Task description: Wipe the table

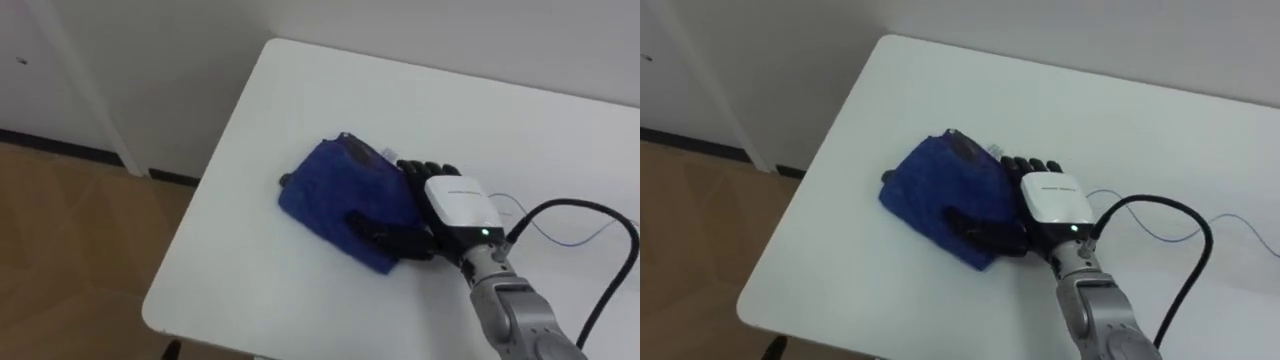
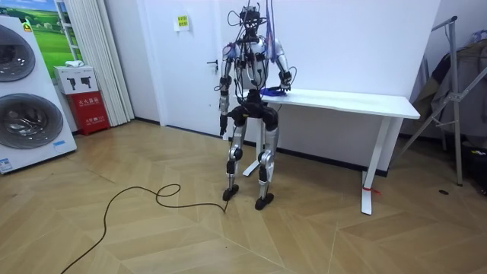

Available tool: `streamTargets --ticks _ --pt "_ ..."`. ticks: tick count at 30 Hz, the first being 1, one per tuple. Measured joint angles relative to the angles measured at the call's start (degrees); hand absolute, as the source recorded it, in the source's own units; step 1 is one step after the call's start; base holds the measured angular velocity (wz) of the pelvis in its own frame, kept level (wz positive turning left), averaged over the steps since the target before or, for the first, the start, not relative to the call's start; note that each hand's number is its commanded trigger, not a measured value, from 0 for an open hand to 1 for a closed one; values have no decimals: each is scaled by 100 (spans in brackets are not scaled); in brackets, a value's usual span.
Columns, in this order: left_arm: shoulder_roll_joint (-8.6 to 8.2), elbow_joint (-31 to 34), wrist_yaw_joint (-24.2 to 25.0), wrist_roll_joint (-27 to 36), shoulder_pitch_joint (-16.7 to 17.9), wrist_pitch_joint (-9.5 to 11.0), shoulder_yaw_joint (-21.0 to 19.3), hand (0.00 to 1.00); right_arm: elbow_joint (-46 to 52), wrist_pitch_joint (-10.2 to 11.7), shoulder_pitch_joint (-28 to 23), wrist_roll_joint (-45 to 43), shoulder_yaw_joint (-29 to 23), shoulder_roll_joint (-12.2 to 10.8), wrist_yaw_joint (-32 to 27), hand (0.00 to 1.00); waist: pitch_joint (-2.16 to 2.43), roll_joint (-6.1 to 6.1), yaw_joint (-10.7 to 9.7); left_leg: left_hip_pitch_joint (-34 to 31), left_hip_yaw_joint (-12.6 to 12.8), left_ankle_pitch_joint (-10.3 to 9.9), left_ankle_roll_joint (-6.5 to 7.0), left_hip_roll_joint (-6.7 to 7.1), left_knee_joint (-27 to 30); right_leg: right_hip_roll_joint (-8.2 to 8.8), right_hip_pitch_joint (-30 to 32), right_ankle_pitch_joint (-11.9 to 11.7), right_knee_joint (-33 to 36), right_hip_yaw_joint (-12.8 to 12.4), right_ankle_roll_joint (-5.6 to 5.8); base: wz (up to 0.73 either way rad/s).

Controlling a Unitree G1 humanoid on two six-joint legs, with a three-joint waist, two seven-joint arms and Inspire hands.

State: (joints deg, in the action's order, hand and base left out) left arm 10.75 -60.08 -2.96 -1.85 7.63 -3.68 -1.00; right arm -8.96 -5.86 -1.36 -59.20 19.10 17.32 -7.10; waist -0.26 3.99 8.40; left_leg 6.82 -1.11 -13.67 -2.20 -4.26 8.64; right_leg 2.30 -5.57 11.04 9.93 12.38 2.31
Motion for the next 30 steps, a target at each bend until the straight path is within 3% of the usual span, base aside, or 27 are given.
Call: streamTargets --ticks 2,3,4,5,6,7,8,9,10,14,18,23,25,27,30 --pt "-3 23 -5 1 -19 1 5 0 -21 15 4 15 4 -18 -63 0 -13 -25 25 98 -343 16 22 -60 -23 -38 135 6 324 88 -7 -20" --pt "15 24 -33 -3 -17 9 11 0 -94 93 20 25 4 -74 -122 0 -52 -148 62 192 -867 32 35 -256 -38 -177 452 185 711 115 -183 -59" --pt "123 24 -63 -4 -18 59 -70 0 -107 217 90 19 79 -190 -208 0 -56 -112 39 136 -1048 27 28 -439 3 -597 685 6 -81 -305 -471 -68" --pt "188 20 -71 2 -15 83 -131 0 -83 245 158 23 203 -211 -265 0 -63 12 29 28 -933 9 -17 -423 73 -665 756 -467 -487 -300 -561 -40" --pt "221 -187 -100 8 -49 132 -135 0 -125 263 181 15 399 -156 -347 0 -86 18 -169 -33 -639 -157 -265 -451 208 -668 798 -869 -342 -147 -686 13" --pt "194 -273 -75 24 -119 170 24 0 -237 185 112 24 444 -161 -348 0 -83 33 -252 -89 -358 -150 -271 -401 108 -624 736 -861 -255 -182 -693 38" --pt "172 -275 -52 42 -145 216 81 0 -280 148 106 25 439 -157 -347 0 -91 54 -254 -181 -246 -137 -253 -330 38 -580 701 -861 -250 -275 -692 48" --pt "132 -267 -27 67 -193 286 192 0 -302 89 110 25 401 -171 -346 0 -84 95 -238 -482 -6 113 14 -179 -3 -487 655 -807 -238 -449 -603 30" --pt "106 -251 -30 68 -181 277 198 0 -321 95 118 19 396 -194 -347 0 -24 134 -172 -499 109 242 41 -113 86 -422 615 -733 -229 -436 -491 30" --pt "50 -257 -34 125 -164 247 192 0 -310 278 205 -2 403 -213 -356 0 -33 98 -20 -304 55 272 83 43 47 -367 436 -673 -236 -251 -399 15" --pt "24 -402 -88 413 -169 248 206 0 35 268 218 9 409 -223 -356 0 -60 56 -4 -319 62 286 162 152 -6 -245 384 -581 -225 -119 -339 17" --pt "10 -422 -109 519 -168 232 246 0 552 273 219 10 440 -203 -352 0 -29 5 90 -350 97 277 174 207 -32 -208 421 -564 -205 -126 -343 -4" --pt "-12 -421 -98 548 -167 224 245 0 703 272 215 9 446 -169 -353 0 26 -9 103 -356 98 278 174 210 -14 -207 419 -556 -205 -127 -351 0" --pt "-33 -421 -96 585 -169 224 245 0 769 274 213 8 446 -159 -368 0 48 -9 105 -346 98 279 174 210 -7 -207 405 -552 -205 -126 -352 0" --pt "-84 -419 -53 600 -181 224 249 0 772 282 191 -92 447 -180 -400 0 49 -9 102 -332 103 279 174 210 -18 -209 394 -547 -206 -135 -347 0"
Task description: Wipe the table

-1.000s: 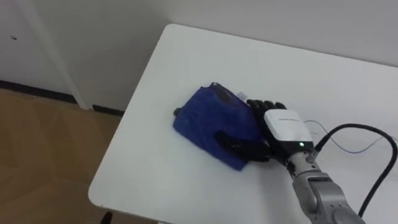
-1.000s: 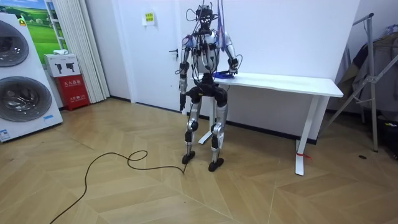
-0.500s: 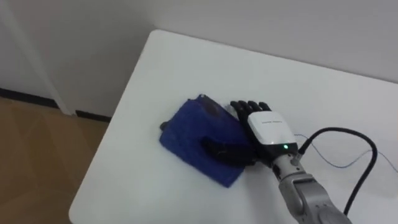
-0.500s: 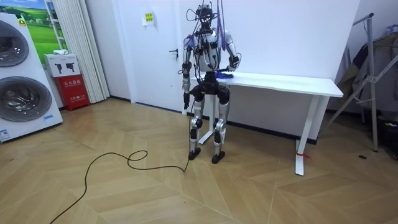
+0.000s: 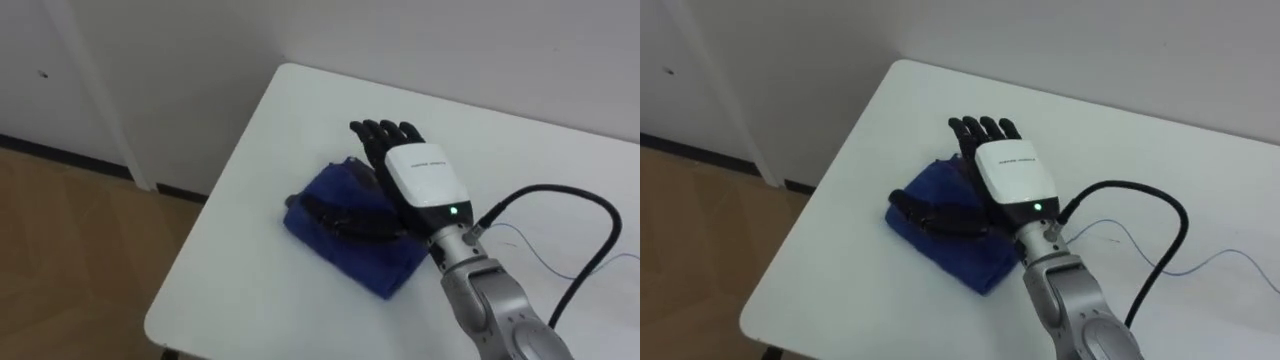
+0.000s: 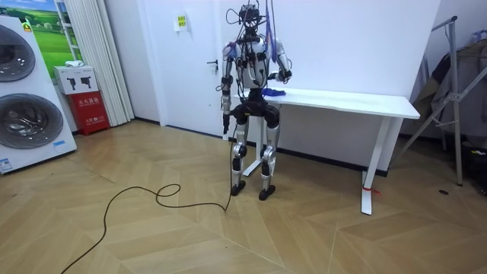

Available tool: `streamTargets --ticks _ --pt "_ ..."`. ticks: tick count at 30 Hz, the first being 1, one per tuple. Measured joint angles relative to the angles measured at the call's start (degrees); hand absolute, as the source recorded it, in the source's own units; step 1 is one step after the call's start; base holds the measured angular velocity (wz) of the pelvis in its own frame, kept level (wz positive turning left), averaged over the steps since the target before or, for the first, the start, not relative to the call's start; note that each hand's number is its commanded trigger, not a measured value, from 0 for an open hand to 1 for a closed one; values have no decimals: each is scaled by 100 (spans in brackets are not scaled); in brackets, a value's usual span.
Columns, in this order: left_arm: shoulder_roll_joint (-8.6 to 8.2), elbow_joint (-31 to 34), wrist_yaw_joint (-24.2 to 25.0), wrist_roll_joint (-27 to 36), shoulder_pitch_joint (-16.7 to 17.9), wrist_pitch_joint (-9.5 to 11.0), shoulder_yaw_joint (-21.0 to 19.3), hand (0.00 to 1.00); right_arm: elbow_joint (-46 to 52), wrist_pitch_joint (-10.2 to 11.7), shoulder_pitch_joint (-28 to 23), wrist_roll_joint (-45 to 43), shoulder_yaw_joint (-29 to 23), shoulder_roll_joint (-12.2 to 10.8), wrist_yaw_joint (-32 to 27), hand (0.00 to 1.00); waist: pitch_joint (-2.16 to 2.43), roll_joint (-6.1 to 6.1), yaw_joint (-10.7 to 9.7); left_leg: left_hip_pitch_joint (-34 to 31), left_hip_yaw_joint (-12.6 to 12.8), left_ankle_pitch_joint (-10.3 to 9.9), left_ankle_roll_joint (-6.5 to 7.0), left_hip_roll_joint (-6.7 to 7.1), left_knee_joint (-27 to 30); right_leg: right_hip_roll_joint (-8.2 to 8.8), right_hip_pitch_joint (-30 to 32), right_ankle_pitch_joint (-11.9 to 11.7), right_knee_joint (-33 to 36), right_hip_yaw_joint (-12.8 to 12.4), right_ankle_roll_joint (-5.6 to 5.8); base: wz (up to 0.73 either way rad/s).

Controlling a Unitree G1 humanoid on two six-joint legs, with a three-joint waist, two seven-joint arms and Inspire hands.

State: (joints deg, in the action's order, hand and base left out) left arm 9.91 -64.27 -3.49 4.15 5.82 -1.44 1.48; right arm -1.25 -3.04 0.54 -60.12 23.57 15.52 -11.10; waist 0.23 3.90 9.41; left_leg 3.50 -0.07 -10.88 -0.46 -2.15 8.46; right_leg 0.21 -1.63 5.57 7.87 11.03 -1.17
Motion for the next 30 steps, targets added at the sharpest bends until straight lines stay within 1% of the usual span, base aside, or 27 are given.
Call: streamTargets --ticks 3,9,15,17,19,21,22,24,30 --pt "-27 0 56 10 -4 0 31 0 0 57 -14 -100 1 -6 -1 0 -6 -8 -9 8 5 0 0 0 -19 -2 0 9 -2 -7 5 0" --pt "-26 0 73 9 -94 0 56 0 2 55 -37 -109 27 -7 0 0 -18 -25 14 15 16 0 1 -6 -70 -7 16 24 -2 -9 12 0" --pt "-20 14 120 7 -143 3 124 0 -45 49 -216 -67 176 22 68 0 -23 -23 4 17 20 -3 5 -10 -73 -8 23 31 -5 -4 20 0" --pt "-16 14 167 10 -147 3 157 0 -106 59 -294 -39 211 23 162 0 -36 -20 -6 20 20 -2 7 -10 -70 -7 24 31 -6 3 20 0" --pt "0 13 180 54 -145 6 213 0 -348 60 -320 -18 216 23 262 0 -59 -18 -30 23 18 -2 9 -10 -71 -4 21 31 -7 12 21 0" --pt "5 12 176 71 -142 9 229 0 -556 46 -351 -21 215 33 361 0 -70 -16 -49 21 17 -5 13 -11 -75 -2 21 33 -7 15 24 0" --pt "8 13 172 68 -137 9 238 0 -630 52 -384 -21 215 41 407 0 -85 -24 -80 10 18 -9 17 -11 -81 0 23 35 -11 16 27 0" --pt "7 13 168 60 -121 7 238 0 -665 52 -397 -31 213 36 428 0 -94 -38 -128 0 17 -18 25 -6 -83 4 24 43 -13 14 37 0" --pt "11 23 108 58 -120 6 238 0 -713 40 -395 -73 210 29 483 0 -75 -22 -151 31 0 -16 29 17 -64 21 -4 70 -13 22 36 0"
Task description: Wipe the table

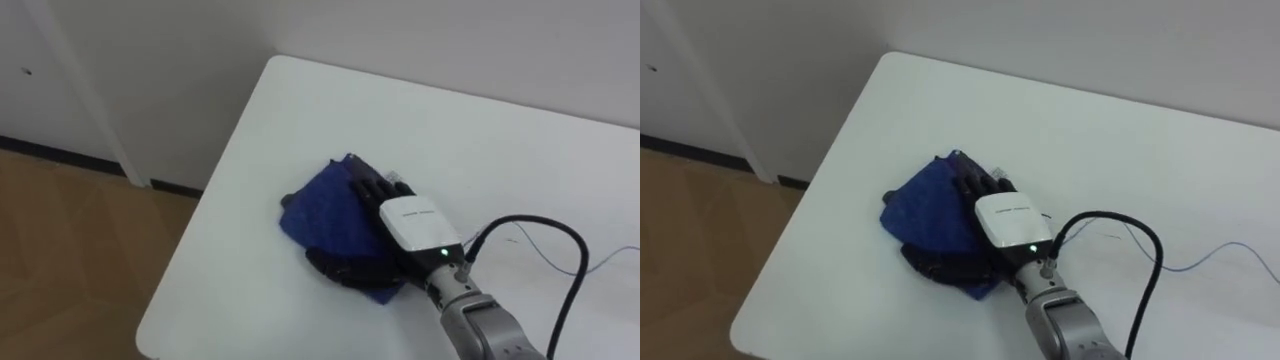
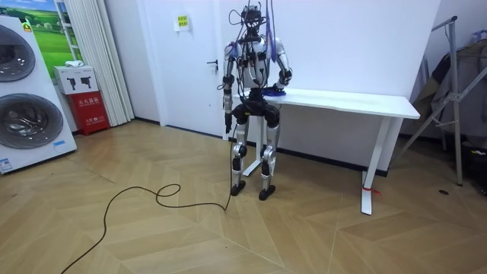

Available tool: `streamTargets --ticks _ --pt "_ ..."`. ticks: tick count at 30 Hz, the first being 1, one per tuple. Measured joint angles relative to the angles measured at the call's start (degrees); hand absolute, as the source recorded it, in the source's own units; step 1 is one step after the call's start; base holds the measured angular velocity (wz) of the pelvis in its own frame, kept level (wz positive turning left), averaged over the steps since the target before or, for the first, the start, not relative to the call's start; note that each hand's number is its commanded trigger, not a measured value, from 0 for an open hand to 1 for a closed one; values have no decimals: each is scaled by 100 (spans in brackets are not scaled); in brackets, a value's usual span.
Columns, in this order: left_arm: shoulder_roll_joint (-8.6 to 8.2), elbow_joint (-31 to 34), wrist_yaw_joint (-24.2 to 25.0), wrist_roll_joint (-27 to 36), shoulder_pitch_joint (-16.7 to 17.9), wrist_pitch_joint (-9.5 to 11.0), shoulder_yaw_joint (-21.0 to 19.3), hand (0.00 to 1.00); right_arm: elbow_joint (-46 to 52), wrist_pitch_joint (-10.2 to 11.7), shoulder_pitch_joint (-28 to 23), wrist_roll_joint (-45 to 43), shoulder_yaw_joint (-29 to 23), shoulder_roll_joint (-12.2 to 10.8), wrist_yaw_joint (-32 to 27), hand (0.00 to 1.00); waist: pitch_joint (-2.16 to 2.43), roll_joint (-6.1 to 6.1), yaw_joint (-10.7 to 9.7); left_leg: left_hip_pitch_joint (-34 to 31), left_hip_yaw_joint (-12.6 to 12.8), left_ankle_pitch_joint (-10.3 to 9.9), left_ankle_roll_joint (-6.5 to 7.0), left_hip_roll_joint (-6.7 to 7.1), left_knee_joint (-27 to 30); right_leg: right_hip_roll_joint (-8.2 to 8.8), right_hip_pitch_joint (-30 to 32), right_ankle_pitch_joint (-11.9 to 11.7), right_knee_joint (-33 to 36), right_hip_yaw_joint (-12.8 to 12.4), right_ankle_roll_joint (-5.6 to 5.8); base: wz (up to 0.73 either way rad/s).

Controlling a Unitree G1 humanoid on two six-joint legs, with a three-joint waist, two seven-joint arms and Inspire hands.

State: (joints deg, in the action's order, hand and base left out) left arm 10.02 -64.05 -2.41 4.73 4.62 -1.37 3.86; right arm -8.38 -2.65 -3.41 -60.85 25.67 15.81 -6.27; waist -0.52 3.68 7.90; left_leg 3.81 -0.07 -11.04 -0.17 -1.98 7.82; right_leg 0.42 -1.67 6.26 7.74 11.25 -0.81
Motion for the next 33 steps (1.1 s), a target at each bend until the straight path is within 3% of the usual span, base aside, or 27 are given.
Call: streamTargets --ticks 1,2,3,4,16,33 --pt "0 0 -24 -1 1 0 -1 0 -33 1 -1 0 -4 -13 -1 0 -2 -3 -6 14 -5 0 1 1 0 2 -17 0 0 8 1 0" --pt "-1 -1 -43 -1 1 0 -3 0 -60 2 -4 0 -5 -24 -2 53 -1 -1 -10 25 -11 0 1 1 0 3 -29 1 0 13 1 0" --pt "-1 -1 -70 -1 1 0 -12 0 -99 4 -9 0 -5 -41 -4 53 7 5 -9 42 -13 0 1 1 -5 3 -49 2 2 18 3 0" --pt "-1 -1 -80 -2 -3 1 -21 0 -123 5 -8 3 -8 -55 2 100 9 8 -9 51 -13 -1 3 1 -7 3 -64 3 2 22 4 0" --pt "-35 66 -224 2 18 -10 -92 0 -224 5 51 -15 -462 -309 -411 100 37 -51 -7 102 -57 -17 30 48 -3 44 -155 14 2 49 24 1" --pt "-44 227 -243 -37 115 -95 -338 0 -287 10 -19 480 -670 -457 -464 100 21 -82 -14 192 -158 -33 54 65 -7 67 -276 37 1 127 58 2"
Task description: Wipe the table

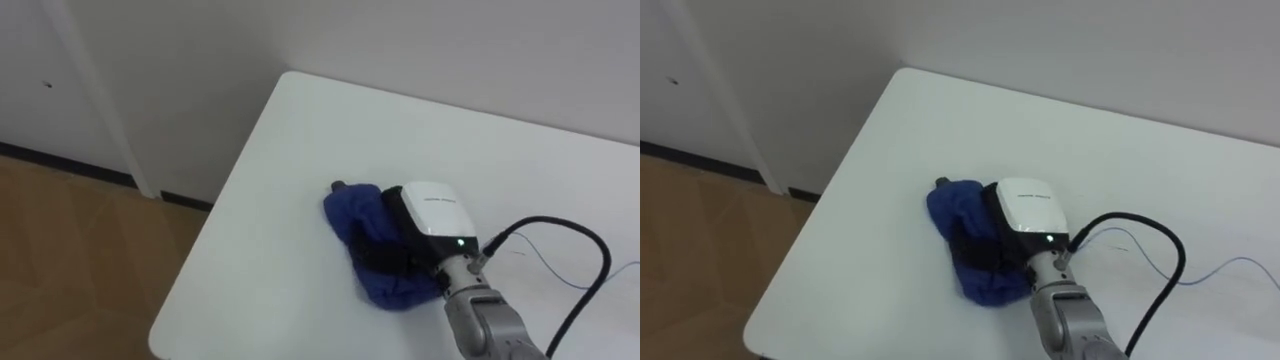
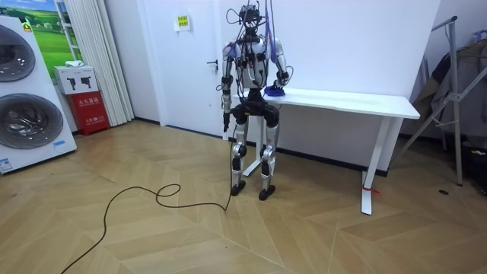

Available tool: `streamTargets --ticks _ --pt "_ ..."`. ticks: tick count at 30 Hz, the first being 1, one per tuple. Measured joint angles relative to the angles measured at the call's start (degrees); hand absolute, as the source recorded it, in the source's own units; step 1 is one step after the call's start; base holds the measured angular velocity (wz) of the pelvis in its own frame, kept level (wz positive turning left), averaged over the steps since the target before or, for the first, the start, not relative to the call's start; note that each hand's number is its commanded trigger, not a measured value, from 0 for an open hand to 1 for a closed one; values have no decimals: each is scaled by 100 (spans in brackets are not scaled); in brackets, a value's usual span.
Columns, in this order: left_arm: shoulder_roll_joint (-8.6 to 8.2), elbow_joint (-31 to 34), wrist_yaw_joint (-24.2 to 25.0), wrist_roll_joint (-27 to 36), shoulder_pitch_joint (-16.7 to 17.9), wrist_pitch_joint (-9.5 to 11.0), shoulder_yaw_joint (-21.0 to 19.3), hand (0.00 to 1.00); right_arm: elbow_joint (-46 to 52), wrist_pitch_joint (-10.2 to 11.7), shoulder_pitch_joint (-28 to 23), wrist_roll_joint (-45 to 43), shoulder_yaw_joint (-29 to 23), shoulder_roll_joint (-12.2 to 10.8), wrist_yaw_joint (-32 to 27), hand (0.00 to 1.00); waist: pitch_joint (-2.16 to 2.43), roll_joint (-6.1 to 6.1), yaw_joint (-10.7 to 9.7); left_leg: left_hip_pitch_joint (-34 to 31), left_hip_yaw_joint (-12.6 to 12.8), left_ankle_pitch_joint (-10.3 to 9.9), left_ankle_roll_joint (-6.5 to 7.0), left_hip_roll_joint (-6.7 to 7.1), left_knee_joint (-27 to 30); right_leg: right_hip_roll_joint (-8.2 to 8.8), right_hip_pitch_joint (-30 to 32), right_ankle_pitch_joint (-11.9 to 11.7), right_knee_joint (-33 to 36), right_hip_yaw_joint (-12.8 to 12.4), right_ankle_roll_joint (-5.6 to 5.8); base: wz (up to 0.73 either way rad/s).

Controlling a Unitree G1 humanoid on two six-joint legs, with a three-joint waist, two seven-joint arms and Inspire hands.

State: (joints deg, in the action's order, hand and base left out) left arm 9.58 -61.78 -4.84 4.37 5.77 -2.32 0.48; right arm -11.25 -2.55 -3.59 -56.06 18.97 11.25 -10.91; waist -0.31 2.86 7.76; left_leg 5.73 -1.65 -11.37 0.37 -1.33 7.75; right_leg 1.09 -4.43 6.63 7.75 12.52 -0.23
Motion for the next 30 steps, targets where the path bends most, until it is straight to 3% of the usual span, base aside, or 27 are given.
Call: streamTargets --ticks 8,11,14,15,17,19,23,26,28,30 --pt "-22 -19 43 71 13 -40 126 0 9 -36 127 143 21 0 174 100 -13 -80 38 -15 45 -5 4 4 -9 -10 42 16 8 -96 19 -3" --pt "-28 -15 40 176 27 -169 138 0 -84 -77 258 429 22 -18 232 100 -13 -126 12 -6 97 -6 8 3 -6 -11 55 16 16 -127 19 -8" --pt "-54 75 6 182 118 -249 7 0 -430 25 353 1196 -123 -51 153 100 -4 -136 -62 1 96 -7 12 6 3 0 43 16 14 -130 19 3" --pt "-59 113 -1 176 176 -252 -66 0 -614 164 325 1395 -243 -69 57 100 0 -129 -113 -2 83 -7 12 8 9 8 37 16 14 -97 20 11" --pt "-59 113 -2 162 275 -252 -284 0 -906 353 338 1644 -569 -87 -94 100 13 -109 -215 -1 19 -4 17 26 14 34 -8 22 0 -20 29 24" --pt "-51 104 -46 171 424 -255 -647 0 -1434 441 333 1898 -1310 -80 -350 100 29 -78 -412 13 -89 -9 53 73 72 88 -109 57 -8 79 75 30" --pt "59 98 -167 94 791 -281 -1154 0 -2443 455 343 2287 -2632 71 -903 100 56 2 -574 113 -90 -50 110 122 105 145 -249 94 -8 174 131 8" --pt "113 98 -239 -129 1042 -382 -1717 0 -3243 468 334 2455 -3456 457 -1108 100 94 96 -713 169 -91 -71 145 154 102 179 -302 111 6 161 159 0" --pt "246 108 -253 -354 1137 -404 -1999 0 -3770 447 137 2468 -3913 757 -1245 100 131 185 -737 182 -104 -76 154 157 107 178 -321 113 12 151 164 2" --pt "287 105 -262 -471 1143 -406 -2079 0 -3962 448 -31 2536 -4206 838 -1377 100 129 203 -766 198 -138 -78 156 164 116 178 -347 112 13 155 166 3"
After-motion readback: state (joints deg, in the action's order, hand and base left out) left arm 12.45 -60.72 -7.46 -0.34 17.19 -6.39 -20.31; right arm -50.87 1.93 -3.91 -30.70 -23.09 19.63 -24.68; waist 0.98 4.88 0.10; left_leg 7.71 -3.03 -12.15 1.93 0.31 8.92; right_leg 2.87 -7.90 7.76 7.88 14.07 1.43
